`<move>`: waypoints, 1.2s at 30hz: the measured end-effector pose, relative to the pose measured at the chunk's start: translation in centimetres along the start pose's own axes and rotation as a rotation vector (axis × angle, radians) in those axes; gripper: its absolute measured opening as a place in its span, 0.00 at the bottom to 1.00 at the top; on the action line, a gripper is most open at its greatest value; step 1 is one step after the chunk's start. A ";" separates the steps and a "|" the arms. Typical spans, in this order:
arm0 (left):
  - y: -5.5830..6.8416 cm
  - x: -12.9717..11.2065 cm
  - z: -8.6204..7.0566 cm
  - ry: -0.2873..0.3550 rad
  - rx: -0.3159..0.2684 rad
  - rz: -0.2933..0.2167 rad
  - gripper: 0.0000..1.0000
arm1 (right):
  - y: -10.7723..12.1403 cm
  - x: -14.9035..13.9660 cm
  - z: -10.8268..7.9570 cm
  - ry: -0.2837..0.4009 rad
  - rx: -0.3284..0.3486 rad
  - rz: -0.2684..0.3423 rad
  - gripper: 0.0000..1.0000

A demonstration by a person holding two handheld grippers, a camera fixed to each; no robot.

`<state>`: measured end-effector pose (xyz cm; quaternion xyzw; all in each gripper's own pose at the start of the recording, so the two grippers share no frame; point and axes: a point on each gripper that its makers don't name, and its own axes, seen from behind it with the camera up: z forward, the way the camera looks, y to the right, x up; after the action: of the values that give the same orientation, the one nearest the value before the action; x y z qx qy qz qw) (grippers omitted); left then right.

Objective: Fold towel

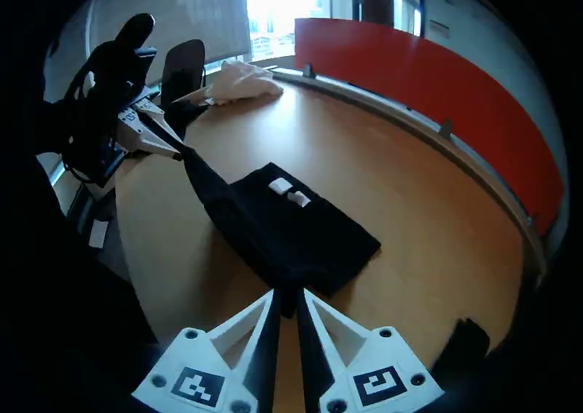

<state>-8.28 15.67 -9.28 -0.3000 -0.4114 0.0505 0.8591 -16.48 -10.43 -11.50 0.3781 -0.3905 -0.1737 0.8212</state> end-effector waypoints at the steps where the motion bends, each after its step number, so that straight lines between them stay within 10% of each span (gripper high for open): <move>1: -0.1 0.1 0.3 -0.002 0.002 0.000 0.17 | 0.3 0.0 0.2 -0.004 -0.002 -0.001 0.14; 36: -5.3 1.7 9.5 -0.080 0.068 0.023 0.17 | 8.2 0.3 8.2 -0.120 -0.007 0.041 0.14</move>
<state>-15.01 16.46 -0.60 -0.2731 -0.4400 0.0866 0.8511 -22.71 -9.22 -1.83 0.3560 -0.4462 -0.1805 0.8010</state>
